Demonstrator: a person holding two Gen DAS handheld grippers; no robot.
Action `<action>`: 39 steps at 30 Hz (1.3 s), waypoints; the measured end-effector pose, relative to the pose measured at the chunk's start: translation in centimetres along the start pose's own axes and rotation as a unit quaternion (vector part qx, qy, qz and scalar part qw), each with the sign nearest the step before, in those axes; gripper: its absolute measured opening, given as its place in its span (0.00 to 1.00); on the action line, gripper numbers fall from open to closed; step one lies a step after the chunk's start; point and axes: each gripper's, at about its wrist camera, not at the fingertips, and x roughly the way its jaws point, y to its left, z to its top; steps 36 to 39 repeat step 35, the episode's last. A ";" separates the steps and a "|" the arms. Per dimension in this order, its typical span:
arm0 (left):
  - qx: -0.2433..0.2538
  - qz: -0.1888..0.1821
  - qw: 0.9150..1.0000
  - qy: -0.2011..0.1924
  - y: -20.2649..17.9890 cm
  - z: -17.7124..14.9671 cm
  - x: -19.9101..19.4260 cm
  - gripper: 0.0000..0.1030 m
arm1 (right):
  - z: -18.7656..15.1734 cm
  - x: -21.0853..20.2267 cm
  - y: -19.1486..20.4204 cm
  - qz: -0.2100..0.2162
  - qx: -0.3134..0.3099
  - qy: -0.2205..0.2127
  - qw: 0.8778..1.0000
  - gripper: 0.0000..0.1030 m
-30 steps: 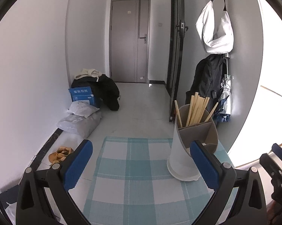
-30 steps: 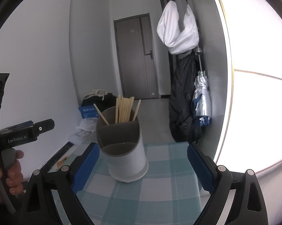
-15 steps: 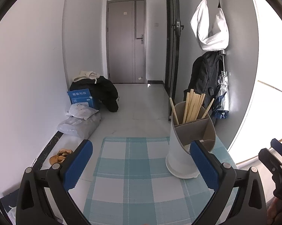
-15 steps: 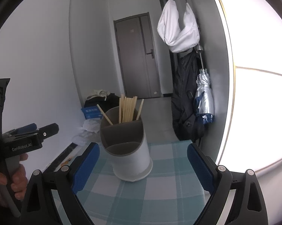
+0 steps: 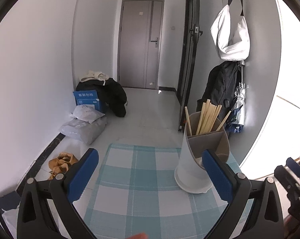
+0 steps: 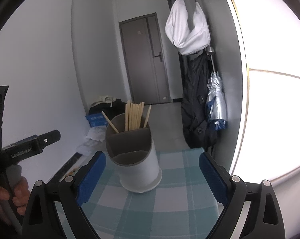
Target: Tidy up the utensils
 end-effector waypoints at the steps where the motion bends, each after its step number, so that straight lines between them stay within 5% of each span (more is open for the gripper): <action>1: 0.001 -0.002 1.000 -0.001 -0.1 0.0 -0.1 0.98 | 0.0 0.0 0.0 -0.001 0.000 -0.001 1.000 0.92; 39: 0.018 0.004 1.000 -0.005 -0.8 -0.5 0.0 0.98 | -0.4 0.1 0.1 -0.004 -0.001 0.005 1.000 0.92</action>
